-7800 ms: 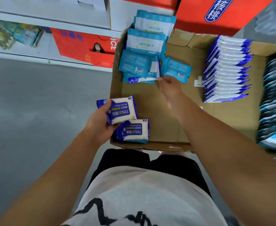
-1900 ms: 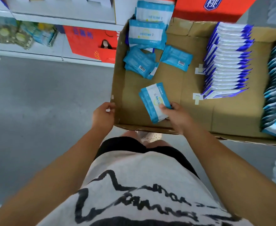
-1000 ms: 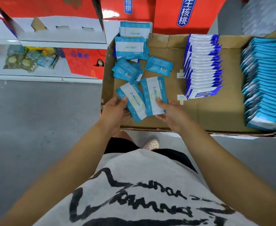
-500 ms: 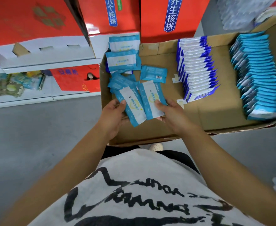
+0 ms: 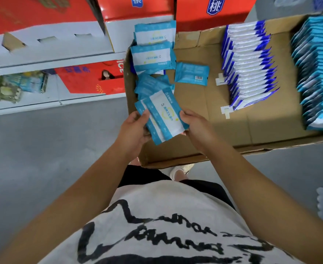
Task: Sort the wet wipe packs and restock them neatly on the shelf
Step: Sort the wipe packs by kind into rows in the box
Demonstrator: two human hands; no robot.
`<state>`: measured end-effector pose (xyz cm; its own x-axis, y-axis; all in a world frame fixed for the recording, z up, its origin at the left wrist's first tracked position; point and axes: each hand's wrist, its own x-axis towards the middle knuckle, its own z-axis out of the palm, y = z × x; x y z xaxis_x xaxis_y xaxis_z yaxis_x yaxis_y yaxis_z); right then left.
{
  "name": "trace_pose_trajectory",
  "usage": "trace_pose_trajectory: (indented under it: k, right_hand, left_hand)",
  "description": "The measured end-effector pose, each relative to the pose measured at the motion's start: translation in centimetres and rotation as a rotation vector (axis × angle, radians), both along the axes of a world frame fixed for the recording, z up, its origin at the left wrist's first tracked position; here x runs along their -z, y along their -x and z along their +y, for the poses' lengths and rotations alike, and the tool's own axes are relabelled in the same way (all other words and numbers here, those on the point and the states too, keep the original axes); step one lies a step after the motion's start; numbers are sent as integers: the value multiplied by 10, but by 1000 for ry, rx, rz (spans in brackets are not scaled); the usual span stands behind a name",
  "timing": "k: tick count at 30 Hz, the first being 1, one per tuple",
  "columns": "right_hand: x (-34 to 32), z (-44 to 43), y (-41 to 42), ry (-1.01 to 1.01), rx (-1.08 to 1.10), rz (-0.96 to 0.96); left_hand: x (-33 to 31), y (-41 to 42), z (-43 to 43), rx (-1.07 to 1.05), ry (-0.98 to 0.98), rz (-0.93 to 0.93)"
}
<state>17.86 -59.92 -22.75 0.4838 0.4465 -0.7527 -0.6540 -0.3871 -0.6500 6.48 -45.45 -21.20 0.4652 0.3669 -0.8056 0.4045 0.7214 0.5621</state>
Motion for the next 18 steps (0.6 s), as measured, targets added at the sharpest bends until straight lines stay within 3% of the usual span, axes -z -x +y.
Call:
trace_pose_trajectory:
  k: [5, 9, 15, 18]
  right_hand:
    - [4, 17, 18, 59, -127, -97]
    - [15, 35, 10, 190, -360, -351]
    - [50, 83, -28, 309, -334, -684]
    - [72, 104, -46, 434, -429, -784]
  left_hand:
    - [8, 7, 4, 22, -34, 30]
    - [16, 13, 15, -20, -43, 112]
    - [25, 28, 43, -56, -82, 169]
    - [29, 35, 55, -67, -77, 192]
